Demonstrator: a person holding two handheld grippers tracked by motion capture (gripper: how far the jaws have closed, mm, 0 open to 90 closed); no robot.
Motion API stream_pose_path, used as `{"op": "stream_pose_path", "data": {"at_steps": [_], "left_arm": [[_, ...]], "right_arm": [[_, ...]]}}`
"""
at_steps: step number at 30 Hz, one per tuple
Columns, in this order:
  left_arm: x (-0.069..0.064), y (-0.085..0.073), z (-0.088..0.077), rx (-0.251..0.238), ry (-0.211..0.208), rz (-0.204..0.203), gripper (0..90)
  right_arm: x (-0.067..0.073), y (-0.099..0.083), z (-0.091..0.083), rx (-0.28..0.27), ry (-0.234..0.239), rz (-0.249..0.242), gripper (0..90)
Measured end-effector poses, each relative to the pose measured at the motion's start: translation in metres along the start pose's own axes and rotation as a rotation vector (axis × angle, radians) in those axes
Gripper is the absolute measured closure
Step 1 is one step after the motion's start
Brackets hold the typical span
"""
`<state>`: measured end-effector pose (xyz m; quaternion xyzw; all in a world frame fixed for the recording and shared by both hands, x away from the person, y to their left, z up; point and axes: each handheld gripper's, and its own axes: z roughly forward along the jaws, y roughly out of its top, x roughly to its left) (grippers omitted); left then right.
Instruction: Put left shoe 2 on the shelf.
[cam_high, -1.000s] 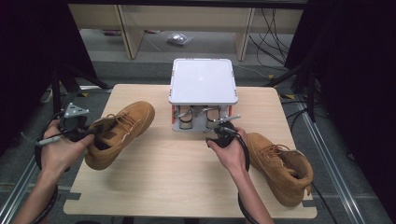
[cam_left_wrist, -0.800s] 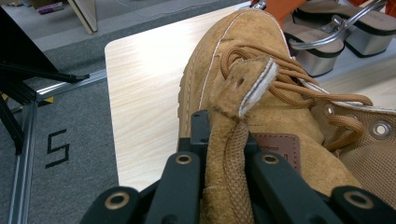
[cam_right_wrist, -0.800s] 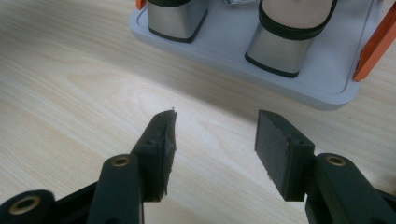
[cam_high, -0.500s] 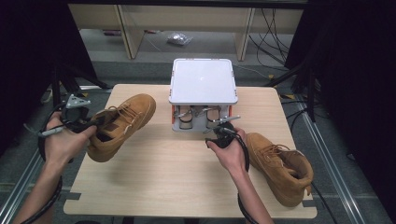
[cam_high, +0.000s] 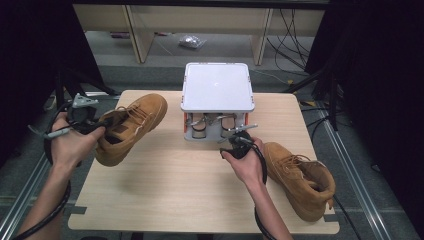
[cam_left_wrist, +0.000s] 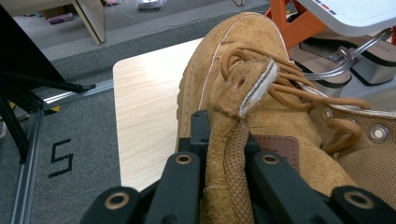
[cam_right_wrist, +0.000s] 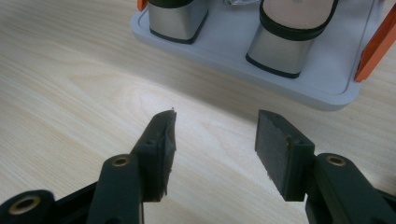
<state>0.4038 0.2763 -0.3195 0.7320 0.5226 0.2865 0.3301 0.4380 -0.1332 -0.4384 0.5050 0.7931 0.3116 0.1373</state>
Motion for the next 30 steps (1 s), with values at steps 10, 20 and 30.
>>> {"op": "stream_pose_path", "data": {"at_steps": [10,20,30], "left_arm": [[-0.002,0.010,0.005,-0.012,-0.004,-0.006,83.9],[-0.003,0.019,0.010,-0.022,0.008,-0.008,83.9],[-0.003,0.026,0.015,-0.041,0.012,-0.024,83.9]], "right_arm": [[0.001,-0.001,-0.001,0.002,-0.001,0.011,48.4],[0.000,-0.002,0.000,-0.001,-0.001,0.005,48.4],[0.001,-0.003,0.001,0.003,0.000,0.019,48.4]]}}
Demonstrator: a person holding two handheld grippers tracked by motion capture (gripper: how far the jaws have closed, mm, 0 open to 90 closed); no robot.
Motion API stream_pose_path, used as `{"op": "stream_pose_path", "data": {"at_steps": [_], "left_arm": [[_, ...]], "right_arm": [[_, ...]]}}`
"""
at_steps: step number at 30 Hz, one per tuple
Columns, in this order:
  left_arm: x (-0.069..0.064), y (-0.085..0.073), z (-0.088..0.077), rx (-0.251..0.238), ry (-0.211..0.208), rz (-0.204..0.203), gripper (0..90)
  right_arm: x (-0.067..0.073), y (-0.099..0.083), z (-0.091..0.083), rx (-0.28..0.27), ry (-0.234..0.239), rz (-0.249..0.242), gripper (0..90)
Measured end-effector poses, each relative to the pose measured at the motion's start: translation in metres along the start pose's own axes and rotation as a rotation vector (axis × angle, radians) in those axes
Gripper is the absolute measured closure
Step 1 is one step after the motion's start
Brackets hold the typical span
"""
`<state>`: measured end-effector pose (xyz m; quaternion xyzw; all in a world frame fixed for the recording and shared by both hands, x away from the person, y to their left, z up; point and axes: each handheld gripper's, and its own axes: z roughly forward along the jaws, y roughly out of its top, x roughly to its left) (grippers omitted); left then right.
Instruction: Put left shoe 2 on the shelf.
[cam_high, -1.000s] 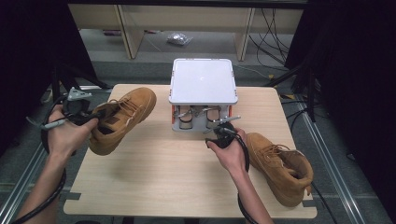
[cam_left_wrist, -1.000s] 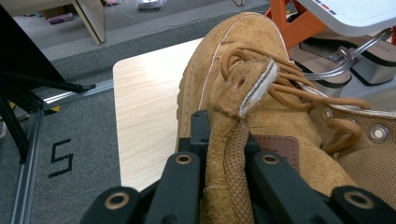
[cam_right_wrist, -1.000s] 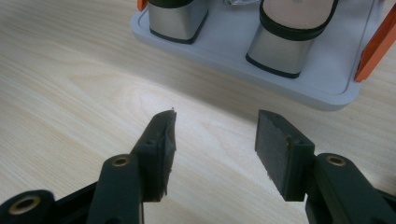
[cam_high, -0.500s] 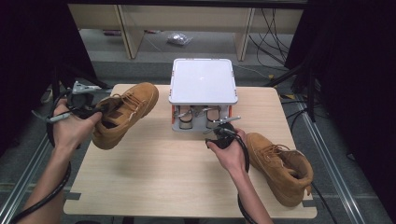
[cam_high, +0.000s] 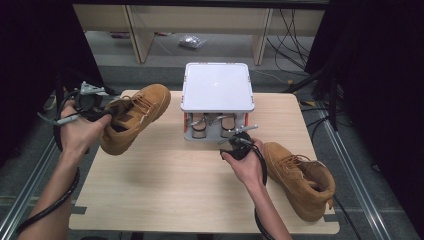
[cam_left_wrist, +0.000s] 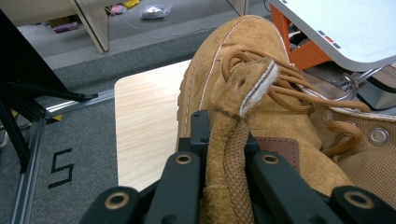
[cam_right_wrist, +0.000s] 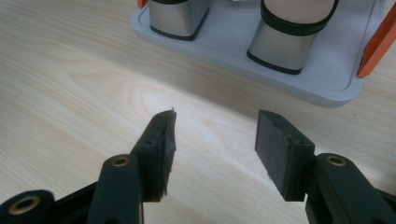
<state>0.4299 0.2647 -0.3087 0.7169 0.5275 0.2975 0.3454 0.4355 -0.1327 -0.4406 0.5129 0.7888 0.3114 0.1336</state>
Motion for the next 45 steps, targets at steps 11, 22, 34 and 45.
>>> {"op": "stream_pose_path", "data": {"at_steps": [11,22,34,45], "left_arm": [[0.001,0.006,0.004,-0.002,0.005,0.000,83.9],[-0.001,0.014,0.009,-0.011,0.009,-0.014,83.9],[-0.002,0.021,0.014,-0.020,0.029,-0.019,83.9],[-0.003,0.029,0.017,-0.036,0.035,-0.029,83.9]], "right_arm": [[-0.001,-0.001,0.001,-0.003,0.016,-0.008,48.3],[-0.001,-0.002,0.002,0.001,-0.008,-0.019,48.2],[0.001,-0.003,0.001,-0.003,0.007,-0.002,48.3],[0.001,-0.002,0.001,-0.005,0.007,-0.002,48.2]]}}
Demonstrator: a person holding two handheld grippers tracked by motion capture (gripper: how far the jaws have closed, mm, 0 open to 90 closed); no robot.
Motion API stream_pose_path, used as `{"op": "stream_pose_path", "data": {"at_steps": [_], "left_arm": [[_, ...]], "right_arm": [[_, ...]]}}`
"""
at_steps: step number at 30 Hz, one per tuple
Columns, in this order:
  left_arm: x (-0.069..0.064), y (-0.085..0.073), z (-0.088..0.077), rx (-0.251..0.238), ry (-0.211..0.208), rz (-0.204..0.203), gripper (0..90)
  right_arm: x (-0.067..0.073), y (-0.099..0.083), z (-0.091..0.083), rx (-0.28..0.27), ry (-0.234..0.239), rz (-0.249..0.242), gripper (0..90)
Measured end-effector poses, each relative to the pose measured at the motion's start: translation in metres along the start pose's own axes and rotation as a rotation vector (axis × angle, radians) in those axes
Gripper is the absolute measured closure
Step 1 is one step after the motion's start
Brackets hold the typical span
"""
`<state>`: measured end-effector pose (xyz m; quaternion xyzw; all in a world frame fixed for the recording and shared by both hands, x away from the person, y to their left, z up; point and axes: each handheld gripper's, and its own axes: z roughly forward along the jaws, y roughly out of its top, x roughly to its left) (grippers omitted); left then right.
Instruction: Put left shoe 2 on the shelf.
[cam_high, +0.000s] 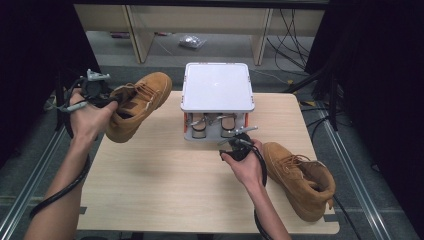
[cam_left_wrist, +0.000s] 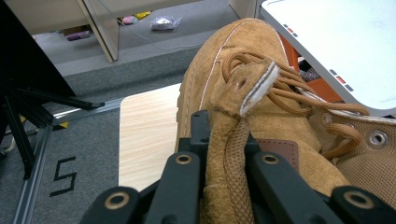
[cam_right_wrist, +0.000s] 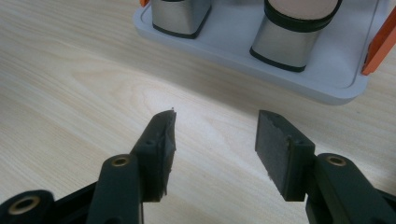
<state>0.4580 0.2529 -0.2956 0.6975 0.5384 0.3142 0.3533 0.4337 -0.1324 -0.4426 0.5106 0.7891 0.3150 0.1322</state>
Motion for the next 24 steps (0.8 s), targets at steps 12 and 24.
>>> {"op": "stream_pose_path", "data": {"at_steps": [12,24], "left_arm": [[-0.003,0.009,0.006,-0.013,-0.002,-0.013,83.8],[-0.009,0.019,0.013,-0.023,0.005,-0.022,83.8]], "right_arm": [[0.001,0.000,0.000,0.004,0.003,-0.010,48.2],[0.000,-0.001,-0.001,-0.001,0.001,-0.010,48.2]]}}
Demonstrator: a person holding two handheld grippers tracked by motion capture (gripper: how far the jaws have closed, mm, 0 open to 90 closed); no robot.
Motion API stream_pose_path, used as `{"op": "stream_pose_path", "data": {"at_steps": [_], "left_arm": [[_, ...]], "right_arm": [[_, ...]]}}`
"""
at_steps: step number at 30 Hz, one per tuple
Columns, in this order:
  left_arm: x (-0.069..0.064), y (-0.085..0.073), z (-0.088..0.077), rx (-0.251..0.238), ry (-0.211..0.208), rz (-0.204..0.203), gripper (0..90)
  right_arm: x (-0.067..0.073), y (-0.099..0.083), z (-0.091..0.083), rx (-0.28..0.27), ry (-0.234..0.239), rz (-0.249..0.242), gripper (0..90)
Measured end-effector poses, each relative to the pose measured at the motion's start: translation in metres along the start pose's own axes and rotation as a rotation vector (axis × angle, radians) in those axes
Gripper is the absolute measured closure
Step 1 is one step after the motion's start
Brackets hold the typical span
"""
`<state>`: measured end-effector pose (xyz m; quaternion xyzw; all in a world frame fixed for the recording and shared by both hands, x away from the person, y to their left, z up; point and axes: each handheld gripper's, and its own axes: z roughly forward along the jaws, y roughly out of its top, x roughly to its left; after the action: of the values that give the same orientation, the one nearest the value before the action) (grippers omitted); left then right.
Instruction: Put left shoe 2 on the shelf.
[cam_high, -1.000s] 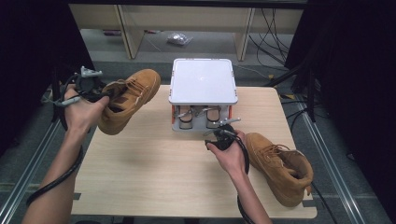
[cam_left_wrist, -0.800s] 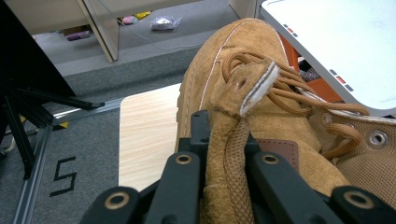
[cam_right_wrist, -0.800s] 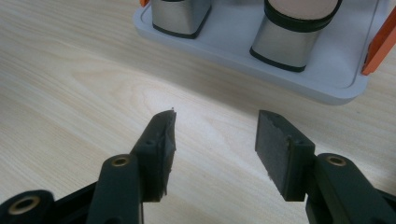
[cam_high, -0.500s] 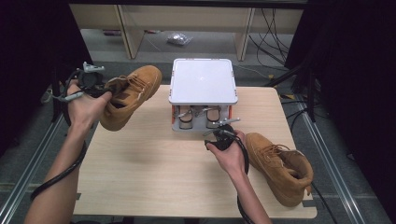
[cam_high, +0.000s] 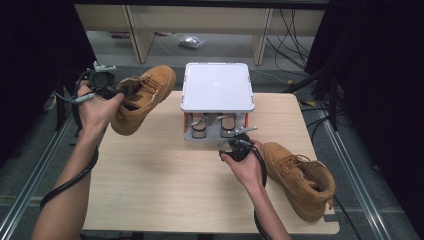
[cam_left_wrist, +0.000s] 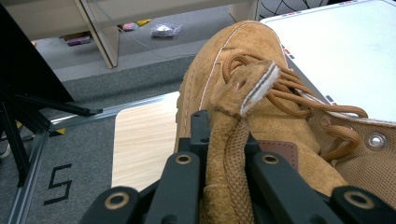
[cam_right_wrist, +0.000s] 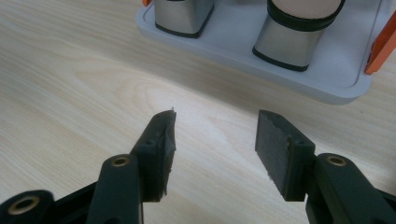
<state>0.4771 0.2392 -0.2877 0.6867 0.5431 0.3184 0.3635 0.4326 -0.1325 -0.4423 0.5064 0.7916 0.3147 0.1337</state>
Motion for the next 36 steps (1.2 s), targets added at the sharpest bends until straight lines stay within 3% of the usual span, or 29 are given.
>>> {"op": "stream_pose_path", "data": {"at_steps": [23,28,35,36], "left_arm": [[-0.007,0.015,0.009,-0.010,0.005,0.006,83.7],[-0.011,0.019,0.012,-0.018,0.007,0.003,83.7],[-0.015,0.025,0.013,-0.019,0.004,0.008,83.7],[-0.015,0.026,0.013,-0.019,0.004,0.008,83.7]], "right_arm": [[0.000,-0.002,-0.001,-0.006,0.005,0.002,48.1],[0.003,-0.004,0.000,-0.004,0.003,0.029,48.1],[0.000,-0.004,-0.001,-0.004,0.007,0.003,48.1],[0.001,-0.004,0.000,-0.014,0.007,0.018,48.1]]}}
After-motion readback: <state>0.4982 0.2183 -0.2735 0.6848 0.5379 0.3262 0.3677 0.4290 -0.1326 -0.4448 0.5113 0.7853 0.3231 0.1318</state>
